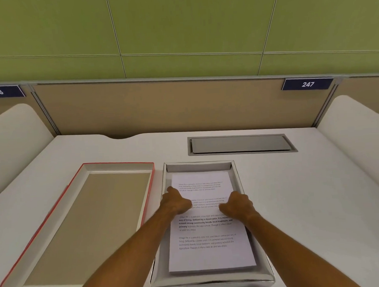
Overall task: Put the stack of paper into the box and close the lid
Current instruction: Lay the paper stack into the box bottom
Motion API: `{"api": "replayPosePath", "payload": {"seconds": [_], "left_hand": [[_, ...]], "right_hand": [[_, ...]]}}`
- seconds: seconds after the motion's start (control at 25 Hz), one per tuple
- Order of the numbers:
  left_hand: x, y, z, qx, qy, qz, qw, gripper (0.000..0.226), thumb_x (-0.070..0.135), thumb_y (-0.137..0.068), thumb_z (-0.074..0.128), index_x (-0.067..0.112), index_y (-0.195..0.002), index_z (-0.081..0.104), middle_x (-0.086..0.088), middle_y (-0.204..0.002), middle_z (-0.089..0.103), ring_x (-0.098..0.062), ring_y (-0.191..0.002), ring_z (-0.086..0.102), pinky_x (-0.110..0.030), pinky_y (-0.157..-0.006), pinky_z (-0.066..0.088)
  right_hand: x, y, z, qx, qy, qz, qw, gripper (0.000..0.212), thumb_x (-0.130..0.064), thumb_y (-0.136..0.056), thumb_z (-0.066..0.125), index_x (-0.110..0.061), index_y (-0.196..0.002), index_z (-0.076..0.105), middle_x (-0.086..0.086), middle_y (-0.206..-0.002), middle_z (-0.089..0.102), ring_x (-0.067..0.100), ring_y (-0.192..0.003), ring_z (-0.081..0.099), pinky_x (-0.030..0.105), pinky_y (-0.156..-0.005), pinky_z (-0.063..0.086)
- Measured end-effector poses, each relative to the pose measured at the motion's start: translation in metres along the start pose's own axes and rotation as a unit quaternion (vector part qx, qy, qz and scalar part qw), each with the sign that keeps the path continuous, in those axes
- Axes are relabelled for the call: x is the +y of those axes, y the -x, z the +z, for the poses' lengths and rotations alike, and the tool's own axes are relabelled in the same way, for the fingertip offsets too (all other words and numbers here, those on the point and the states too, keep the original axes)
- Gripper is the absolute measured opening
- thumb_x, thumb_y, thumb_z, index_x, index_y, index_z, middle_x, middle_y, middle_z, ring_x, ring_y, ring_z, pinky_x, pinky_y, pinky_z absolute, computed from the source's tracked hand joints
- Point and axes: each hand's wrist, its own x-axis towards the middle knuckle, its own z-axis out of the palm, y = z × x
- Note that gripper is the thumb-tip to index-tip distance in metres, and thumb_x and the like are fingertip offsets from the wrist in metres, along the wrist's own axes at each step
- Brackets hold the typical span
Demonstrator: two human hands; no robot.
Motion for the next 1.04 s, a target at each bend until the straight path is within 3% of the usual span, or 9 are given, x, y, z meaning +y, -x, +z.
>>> {"api": "replayPosePath", "payload": {"seconds": [0.08,0.16,0.32,0.4,0.52,0.8,0.96,1.04], "left_hand": [[-0.011,0.009,0.007,-0.003,-0.012,0.033,0.999,0.097,0.03,-0.077,0.077,0.005,-0.148,0.016,-0.012,-0.134,0.055,-0.027,-0.113,0.06,-0.029,-0.082,0.053],[-0.026,0.023,0.017,-0.011,-0.038,0.071,0.997,0.115,0.037,-0.071,0.082,0.009,-0.151,0.006,-0.012,-0.14,0.052,-0.028,-0.118,0.059,-0.034,-0.091,0.056],[-0.061,0.058,0.038,-0.052,-0.115,0.106,0.986,0.143,0.046,-0.06,0.085,0.022,-0.151,-0.023,-0.014,-0.151,0.028,-0.03,-0.137,0.036,-0.043,-0.108,0.044],[-0.071,0.068,0.045,-0.071,-0.139,0.1,0.983,0.143,0.041,-0.062,0.085,0.027,-0.148,-0.028,-0.013,-0.155,0.017,-0.031,-0.142,0.028,-0.045,-0.112,0.04],[-0.072,0.075,0.052,-0.075,-0.172,0.088,0.978,0.137,0.028,-0.072,0.082,0.029,-0.145,-0.033,-0.015,-0.159,0.004,-0.034,-0.148,0.014,-0.045,-0.117,0.028],[-0.074,0.077,0.059,-0.065,-0.173,0.068,0.98,0.122,0.01,-0.082,0.072,0.026,-0.147,-0.031,-0.014,-0.161,-0.007,-0.033,-0.151,-0.001,-0.043,-0.119,0.019],[-0.071,0.075,0.057,-0.07,-0.171,0.06,0.981,0.121,0.013,-0.081,0.073,0.023,-0.149,-0.026,-0.014,-0.162,-0.005,-0.034,-0.151,0.001,-0.043,-0.119,0.02],[-0.07,0.073,0.051,-0.082,-0.144,0.066,0.984,0.126,0.027,-0.073,0.081,0.021,-0.152,-0.017,-0.014,-0.161,0.007,-0.035,-0.149,0.014,-0.045,-0.118,0.028]], "right_hand": [[0.003,0.008,0.002,-0.006,0.017,-0.025,1.0,0.055,-0.032,-0.084,0.068,-0.002,-0.127,0.051,0.014,-0.12,0.067,0.027,-0.098,0.068,0.028,-0.072,0.055],[0.01,0.022,0.01,-0.04,0.053,-0.069,0.995,0.089,-0.038,-0.081,0.073,-0.004,-0.148,0.025,0.014,-0.135,0.058,0.03,-0.113,0.063,0.036,-0.09,0.057],[0.034,0.055,0.026,-0.14,0.133,-0.087,0.977,0.132,-0.046,-0.07,0.081,-0.017,-0.154,-0.017,0.021,-0.157,0.024,0.039,-0.141,0.034,0.048,-0.113,0.038],[0.044,0.066,0.031,-0.161,0.165,-0.084,0.969,0.136,-0.043,-0.071,0.082,-0.019,-0.151,-0.025,0.023,-0.16,0.008,0.04,-0.146,0.021,0.047,-0.117,0.032],[0.051,0.074,0.037,-0.147,0.211,-0.097,0.962,0.128,-0.035,-0.078,0.079,-0.013,-0.151,-0.025,0.03,-0.158,-0.001,0.044,-0.148,0.011,0.046,-0.118,0.026],[0.051,0.071,0.044,-0.122,0.22,-0.1,0.963,0.12,-0.025,-0.081,0.076,-0.012,-0.152,-0.02,0.03,-0.153,0.013,0.04,-0.142,0.026,0.043,-0.114,0.035],[0.05,0.073,0.043,-0.128,0.203,-0.088,0.967,0.119,-0.025,-0.083,0.075,-0.015,-0.152,-0.021,0.027,-0.157,0.008,0.04,-0.146,0.02,0.045,-0.116,0.031],[0.048,0.068,0.037,-0.163,0.168,-0.067,0.97,0.126,-0.027,-0.078,0.079,-0.015,-0.151,-0.024,0.025,-0.158,0.007,0.04,-0.146,0.021,0.046,-0.116,0.031]]}}
